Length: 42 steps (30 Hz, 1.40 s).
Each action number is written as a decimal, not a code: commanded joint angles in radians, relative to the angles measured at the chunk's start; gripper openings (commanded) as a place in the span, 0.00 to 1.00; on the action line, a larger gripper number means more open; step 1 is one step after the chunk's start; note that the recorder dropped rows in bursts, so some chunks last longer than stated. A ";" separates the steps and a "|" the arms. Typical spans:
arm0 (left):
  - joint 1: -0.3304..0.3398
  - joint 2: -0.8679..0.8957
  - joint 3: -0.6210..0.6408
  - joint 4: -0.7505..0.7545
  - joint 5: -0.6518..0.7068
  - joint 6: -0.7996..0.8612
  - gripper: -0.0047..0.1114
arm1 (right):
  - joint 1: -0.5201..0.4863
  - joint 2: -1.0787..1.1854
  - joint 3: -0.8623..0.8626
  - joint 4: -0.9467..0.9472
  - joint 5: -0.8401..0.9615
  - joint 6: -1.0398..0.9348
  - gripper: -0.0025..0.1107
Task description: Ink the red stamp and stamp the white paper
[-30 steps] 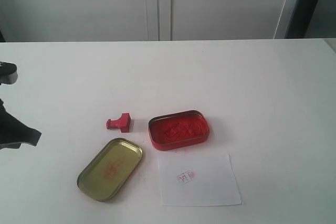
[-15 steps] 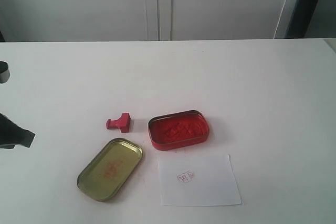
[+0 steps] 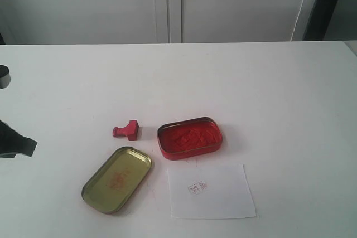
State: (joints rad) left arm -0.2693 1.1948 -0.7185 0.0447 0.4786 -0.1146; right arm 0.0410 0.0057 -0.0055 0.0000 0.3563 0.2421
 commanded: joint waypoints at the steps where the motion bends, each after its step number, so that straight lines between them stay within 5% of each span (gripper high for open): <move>1: -0.007 -0.009 0.009 0.001 0.010 -0.002 0.04 | -0.003 -0.006 0.005 -0.008 -0.016 0.001 0.02; 27: 0.049 -0.183 0.017 -0.051 0.013 -0.010 0.04 | -0.003 -0.006 0.005 -0.008 -0.016 0.001 0.02; 42: 0.049 -0.409 0.235 -0.051 -0.076 -0.010 0.04 | -0.003 -0.006 0.005 -0.008 -0.016 0.001 0.02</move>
State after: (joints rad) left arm -0.2239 0.8364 -0.5177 0.0000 0.4054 -0.1184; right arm 0.0410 0.0057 -0.0055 0.0000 0.3563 0.2421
